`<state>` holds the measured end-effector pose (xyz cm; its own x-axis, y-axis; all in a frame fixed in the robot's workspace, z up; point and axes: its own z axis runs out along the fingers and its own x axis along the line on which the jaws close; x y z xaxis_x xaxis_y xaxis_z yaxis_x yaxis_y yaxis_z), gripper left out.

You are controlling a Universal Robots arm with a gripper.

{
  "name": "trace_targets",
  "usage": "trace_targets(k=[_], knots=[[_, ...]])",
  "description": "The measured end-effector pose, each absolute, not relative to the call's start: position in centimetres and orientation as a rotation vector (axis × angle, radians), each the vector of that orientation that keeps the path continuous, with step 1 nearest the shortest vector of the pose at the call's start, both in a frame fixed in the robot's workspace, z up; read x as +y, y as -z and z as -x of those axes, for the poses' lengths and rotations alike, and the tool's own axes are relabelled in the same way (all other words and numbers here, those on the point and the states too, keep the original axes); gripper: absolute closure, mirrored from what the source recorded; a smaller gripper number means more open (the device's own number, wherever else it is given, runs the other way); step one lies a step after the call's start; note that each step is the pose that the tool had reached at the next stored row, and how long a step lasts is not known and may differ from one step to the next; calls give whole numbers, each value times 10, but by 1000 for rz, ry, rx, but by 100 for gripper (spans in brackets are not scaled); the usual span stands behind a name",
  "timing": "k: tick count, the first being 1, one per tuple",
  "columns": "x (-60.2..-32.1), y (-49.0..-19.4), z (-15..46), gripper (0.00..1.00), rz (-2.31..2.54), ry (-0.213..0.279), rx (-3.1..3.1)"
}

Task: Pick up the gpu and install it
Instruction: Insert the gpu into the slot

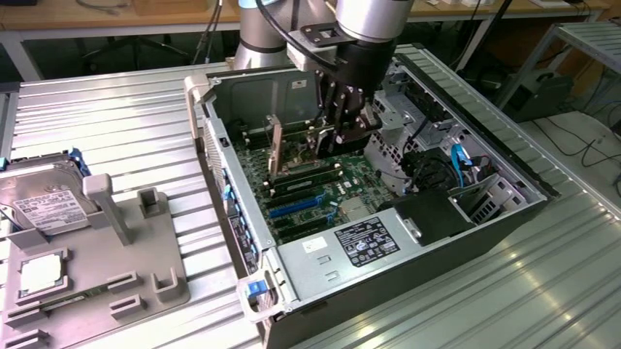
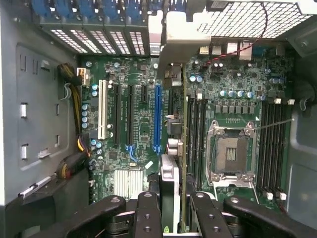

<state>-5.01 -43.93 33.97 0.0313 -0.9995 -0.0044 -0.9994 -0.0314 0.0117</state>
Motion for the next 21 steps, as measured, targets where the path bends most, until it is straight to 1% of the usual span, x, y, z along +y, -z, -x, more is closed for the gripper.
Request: trace_targets(k=[5, 21], knots=[[-439, -337, 62, 72, -2252, 18, -2183], [-443, -326, 71, 72, -2219, 18, -2216]])
